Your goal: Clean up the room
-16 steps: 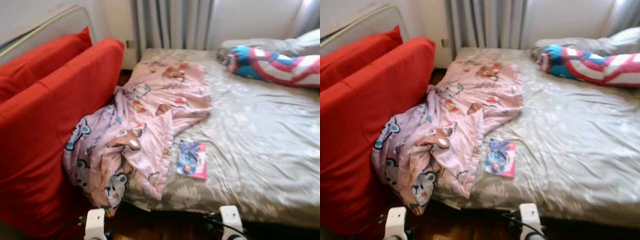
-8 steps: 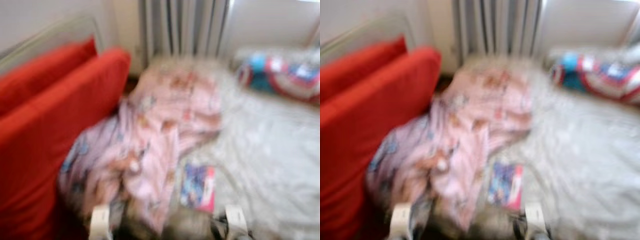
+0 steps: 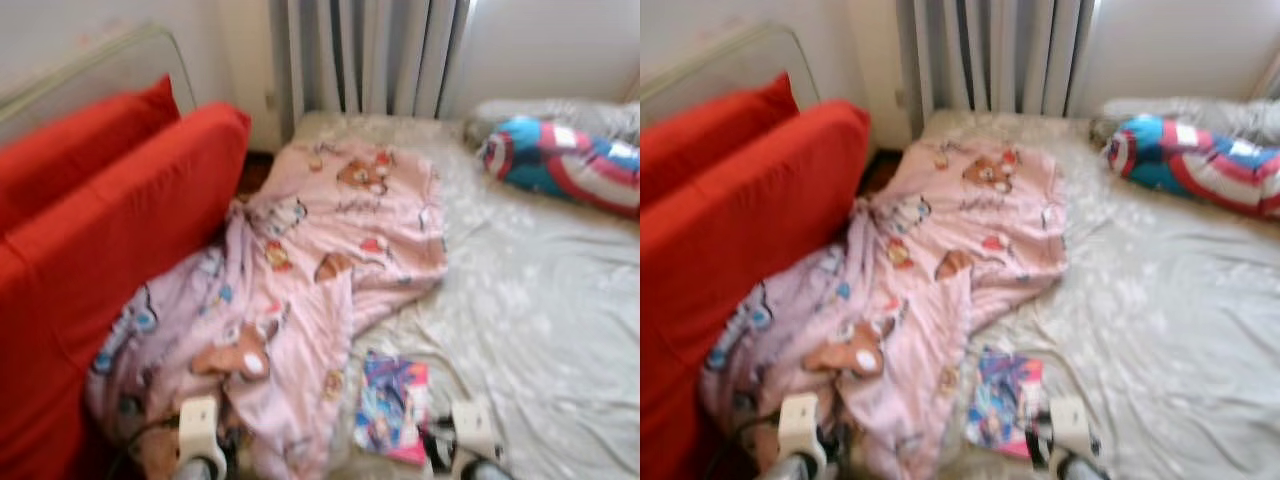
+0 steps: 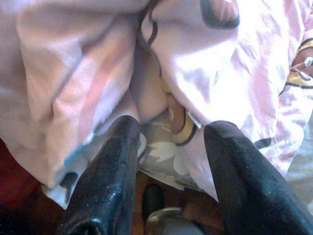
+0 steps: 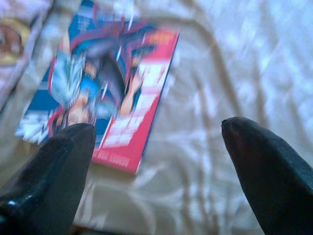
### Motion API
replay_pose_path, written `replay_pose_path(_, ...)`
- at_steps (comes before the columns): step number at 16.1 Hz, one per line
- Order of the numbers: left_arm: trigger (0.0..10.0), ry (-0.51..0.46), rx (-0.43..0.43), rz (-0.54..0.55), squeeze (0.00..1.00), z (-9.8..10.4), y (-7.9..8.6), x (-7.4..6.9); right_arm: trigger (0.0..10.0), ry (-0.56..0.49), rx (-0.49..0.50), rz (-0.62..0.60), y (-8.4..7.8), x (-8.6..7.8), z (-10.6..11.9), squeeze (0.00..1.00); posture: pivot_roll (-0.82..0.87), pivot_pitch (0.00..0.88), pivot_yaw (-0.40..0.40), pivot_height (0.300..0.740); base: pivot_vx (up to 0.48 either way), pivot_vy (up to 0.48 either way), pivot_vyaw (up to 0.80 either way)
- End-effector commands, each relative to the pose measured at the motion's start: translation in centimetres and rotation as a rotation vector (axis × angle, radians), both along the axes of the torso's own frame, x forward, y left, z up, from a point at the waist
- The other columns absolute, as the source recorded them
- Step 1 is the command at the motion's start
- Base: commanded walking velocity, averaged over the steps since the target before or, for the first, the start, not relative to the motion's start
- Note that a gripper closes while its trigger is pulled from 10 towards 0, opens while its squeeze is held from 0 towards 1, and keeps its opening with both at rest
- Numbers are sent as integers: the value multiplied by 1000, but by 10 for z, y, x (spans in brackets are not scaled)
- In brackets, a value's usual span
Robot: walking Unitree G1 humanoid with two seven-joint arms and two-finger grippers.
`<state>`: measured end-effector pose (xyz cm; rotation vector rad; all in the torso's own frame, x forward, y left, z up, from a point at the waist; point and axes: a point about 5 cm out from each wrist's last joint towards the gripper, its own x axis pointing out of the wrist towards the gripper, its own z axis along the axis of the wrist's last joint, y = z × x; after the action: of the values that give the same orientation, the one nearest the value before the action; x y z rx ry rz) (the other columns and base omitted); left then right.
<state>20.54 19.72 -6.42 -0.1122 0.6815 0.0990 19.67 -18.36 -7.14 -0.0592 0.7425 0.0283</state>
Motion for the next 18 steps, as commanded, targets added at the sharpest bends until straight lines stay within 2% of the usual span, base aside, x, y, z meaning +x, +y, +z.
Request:
replay_pose_path(1,10000,-5,-7,33,0,-3,8,-9,10000,-100,31,26,13,23,13,0,-56,1,-11,740,0,0,0)
replay_pose_path(2,10000,-24,-11,34,0,-2,8,-9,10000,-259,33,58,20,60,42,0,-54,0,-13,740,0,0,0)
replay_pose_path(3,10000,-96,-1,20,0,8,7,5,10000,-331,31,73,22,72,54,0,-54,0,-14,740,0,0,0)
replay_pose_path(4,10000,-368,28,-21,0,54,6,57,10000,-369,26,76,21,79,62,0,-55,0,-17,740,0,0,0)
replay_pose_path(5,10000,-412,32,-22,0,60,7,59,10000,-407,9,79,21,84,67,0,-54,0,-19,740,0,0,0)
replay_pose_path(6,10000,-458,31,-21,0,63,7,56,10000,-491,-5,106,24,88,78,0,-53,0,-23,740,0,0,0)
replay_pose_path(7,10000,-485,32,-26,0,66,6,55,10000,-515,-27,128,25,88,80,0,-52,0,-25,740,0,0,0)
replay_pose_path(9,10000,-551,39,-33,0,75,2,56,10000,-541,-5,123,26,86,81,0,-54,0,-26,740,0,0,0)
replay_pose_path(11,10000,-598,30,9,0,81,3,53,10000,-556,9,129,30,83,81,0,-62,0,-30,740,0,0,0)
replay_pose_path(14,10000,-600,30,-3,0,80,1,48,10000,-604,16,89,30,82,86,0,-68,0,-30,740,0,0,0)
replay_pose_path(18,10000,-604,32,-23,0,86,0,52,10000,-613,12,79,29,88,91,0,-43,0,-37,740,0,0,0)
